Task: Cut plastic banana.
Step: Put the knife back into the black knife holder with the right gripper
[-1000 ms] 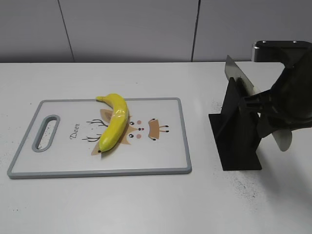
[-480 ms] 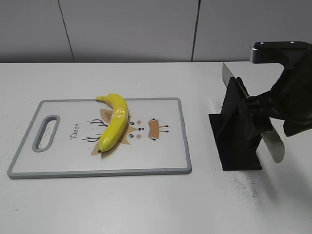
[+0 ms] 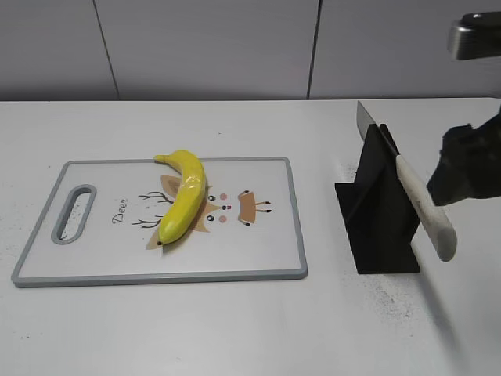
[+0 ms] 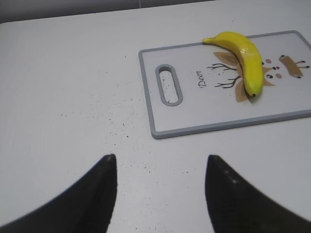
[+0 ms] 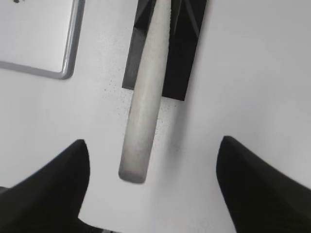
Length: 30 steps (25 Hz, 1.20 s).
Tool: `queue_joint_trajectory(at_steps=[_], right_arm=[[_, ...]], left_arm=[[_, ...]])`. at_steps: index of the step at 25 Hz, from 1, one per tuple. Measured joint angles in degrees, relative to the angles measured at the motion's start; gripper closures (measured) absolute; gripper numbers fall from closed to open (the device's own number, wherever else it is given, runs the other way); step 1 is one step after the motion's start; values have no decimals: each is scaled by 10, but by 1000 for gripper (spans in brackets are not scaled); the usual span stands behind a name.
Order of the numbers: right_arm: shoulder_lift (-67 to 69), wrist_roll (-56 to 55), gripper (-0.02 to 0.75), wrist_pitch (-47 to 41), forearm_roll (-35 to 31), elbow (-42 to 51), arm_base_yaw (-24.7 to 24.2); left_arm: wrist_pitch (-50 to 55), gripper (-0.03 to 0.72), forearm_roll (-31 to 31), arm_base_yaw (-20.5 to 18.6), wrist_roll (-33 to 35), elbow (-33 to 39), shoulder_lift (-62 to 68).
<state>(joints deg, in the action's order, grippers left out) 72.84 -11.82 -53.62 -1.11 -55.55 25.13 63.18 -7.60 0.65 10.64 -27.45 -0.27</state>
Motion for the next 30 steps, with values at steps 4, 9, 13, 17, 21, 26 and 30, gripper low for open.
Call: queue_joint_trajectory(at_steps=[4, 9, 13, 17, 21, 26, 30], right_arm=[[-89, 56, 133, -23, -23, 28, 0], [-221, 97, 145, -25, -32, 128, 0], [-343, 111, 146, -24, -13, 203, 0], [-466, 114, 148, -37, 7, 249, 0], [-573, 114, 152, -55, 11, 264, 0], [-682, 115, 153, -58, 11, 267, 0], [-728, 115, 155, -60, 11, 267, 0]], left_arm=[[0, 135, 0, 0, 0, 0, 0], [0, 135, 0, 0, 0, 0, 0], [0, 136, 0, 0, 0, 0, 0], [0, 137, 0, 0, 0, 0, 0], [0, 137, 0, 0, 0, 0, 0], [0, 137, 0, 0, 0, 0, 0], [-1, 137, 0, -1, 0, 0, 0]])
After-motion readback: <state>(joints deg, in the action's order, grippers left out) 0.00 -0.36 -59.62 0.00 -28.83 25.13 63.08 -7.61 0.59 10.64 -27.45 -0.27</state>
